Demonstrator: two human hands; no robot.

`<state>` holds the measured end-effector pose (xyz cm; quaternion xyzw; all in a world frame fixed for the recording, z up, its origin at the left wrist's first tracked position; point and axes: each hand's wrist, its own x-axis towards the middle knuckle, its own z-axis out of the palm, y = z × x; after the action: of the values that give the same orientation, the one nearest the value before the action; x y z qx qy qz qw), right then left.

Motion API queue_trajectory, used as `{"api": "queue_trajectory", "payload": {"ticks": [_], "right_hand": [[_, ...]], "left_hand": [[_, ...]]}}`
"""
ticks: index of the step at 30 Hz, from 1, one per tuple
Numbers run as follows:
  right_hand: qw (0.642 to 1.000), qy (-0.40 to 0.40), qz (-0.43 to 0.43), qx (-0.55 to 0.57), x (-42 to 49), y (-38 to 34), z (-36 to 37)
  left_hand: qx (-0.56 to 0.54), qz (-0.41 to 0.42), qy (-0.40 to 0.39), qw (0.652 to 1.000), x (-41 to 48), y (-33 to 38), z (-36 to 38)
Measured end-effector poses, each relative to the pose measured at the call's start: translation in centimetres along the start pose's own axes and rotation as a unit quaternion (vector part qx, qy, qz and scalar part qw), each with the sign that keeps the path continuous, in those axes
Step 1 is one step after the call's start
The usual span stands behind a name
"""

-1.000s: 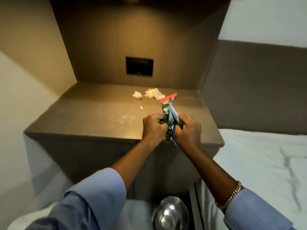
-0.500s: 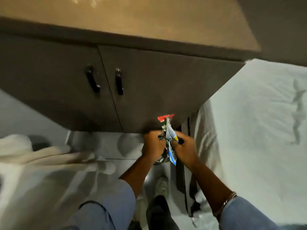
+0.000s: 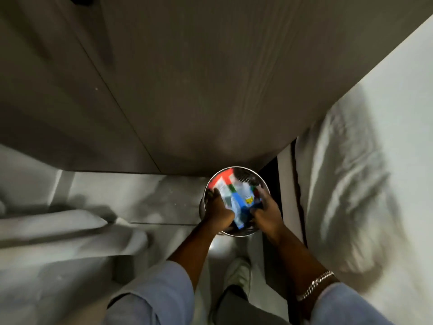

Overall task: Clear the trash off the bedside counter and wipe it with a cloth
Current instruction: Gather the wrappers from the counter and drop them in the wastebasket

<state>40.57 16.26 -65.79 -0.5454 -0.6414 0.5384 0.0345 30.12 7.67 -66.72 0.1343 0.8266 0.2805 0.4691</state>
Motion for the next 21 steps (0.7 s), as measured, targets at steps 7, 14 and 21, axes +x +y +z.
{"api": "queue_trajectory", "payload": {"ticks": [7, 14, 21], "right_hand": [[0.998, -0.005, -0.062, -0.03, -14.6, -15.0, -7.2], [0.961, 0.008, -0.275, 0.004, -27.1, -35.1, -10.6], [0.907, 0.017, -0.419, 0.03, -27.5, -50.8, -12.2]], "left_hand": [[-0.046, 0.081, 0.06, 0.994, -16.4, 9.0, -12.0], [-0.147, 0.22, 0.12, 0.957, -31.6, 19.1, -25.8], [-0.164, 0.338, 0.194, 0.906, -35.9, 27.3, -37.2]]}}
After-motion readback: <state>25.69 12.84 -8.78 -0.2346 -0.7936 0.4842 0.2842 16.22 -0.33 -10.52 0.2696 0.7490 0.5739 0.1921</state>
